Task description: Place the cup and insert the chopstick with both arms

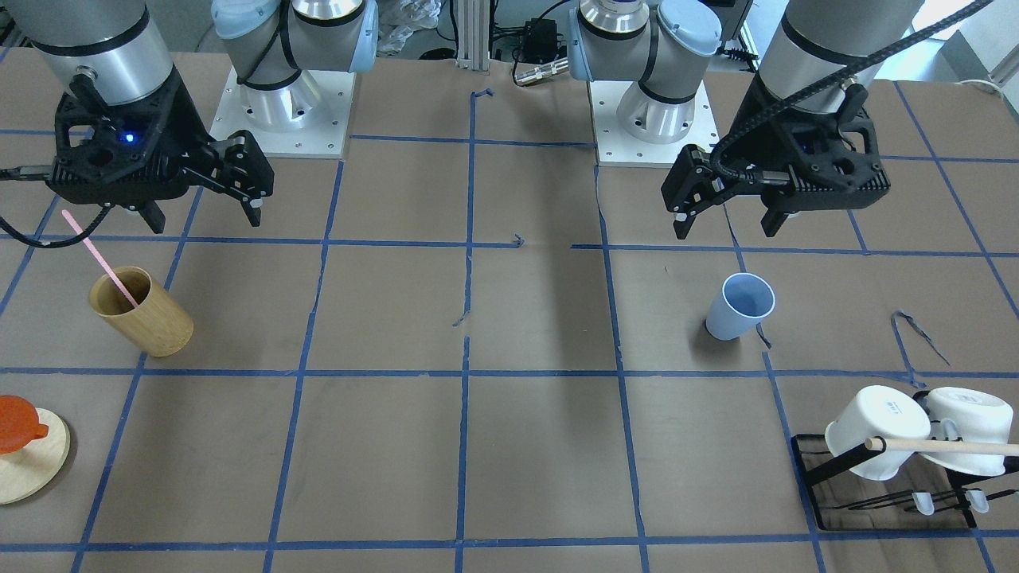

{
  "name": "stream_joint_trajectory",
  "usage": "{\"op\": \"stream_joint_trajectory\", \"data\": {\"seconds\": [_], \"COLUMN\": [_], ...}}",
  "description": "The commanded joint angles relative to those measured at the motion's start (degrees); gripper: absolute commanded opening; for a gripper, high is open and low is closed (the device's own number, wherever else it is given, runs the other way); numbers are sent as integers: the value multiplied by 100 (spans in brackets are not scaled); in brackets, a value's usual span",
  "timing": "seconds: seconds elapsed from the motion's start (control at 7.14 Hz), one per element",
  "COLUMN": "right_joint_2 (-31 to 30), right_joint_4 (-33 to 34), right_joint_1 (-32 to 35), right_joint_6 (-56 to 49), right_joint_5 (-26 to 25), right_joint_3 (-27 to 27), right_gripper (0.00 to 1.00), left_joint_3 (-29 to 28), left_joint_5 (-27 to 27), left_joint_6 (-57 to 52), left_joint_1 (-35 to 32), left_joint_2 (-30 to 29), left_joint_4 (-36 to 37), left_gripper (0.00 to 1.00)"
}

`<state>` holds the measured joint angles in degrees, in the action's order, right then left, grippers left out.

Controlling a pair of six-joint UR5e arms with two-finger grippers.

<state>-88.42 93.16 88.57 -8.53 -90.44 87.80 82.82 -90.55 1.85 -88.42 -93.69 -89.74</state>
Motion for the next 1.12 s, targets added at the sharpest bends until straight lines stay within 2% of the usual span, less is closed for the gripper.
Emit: {"op": "stream_joint_trajectory", "data": {"seconds": [0.0, 0.98], "right_joint_2": [0, 0], "right_joint_4": [0, 0], "right_joint_1": [-15, -15], "right_joint_6": [9, 0], "right_joint_5": [-9, -79], "right_joint_3": [0, 0], "right_gripper": [100, 100], "left_joint_3": [6, 6], "left_joint_5": [2, 2], "left_joint_6": [0, -9], "left_joint_1": [0, 18], "left_joint_2": [0, -9], "left_joint_4": [0, 0], "left_gripper": [100, 100]}}
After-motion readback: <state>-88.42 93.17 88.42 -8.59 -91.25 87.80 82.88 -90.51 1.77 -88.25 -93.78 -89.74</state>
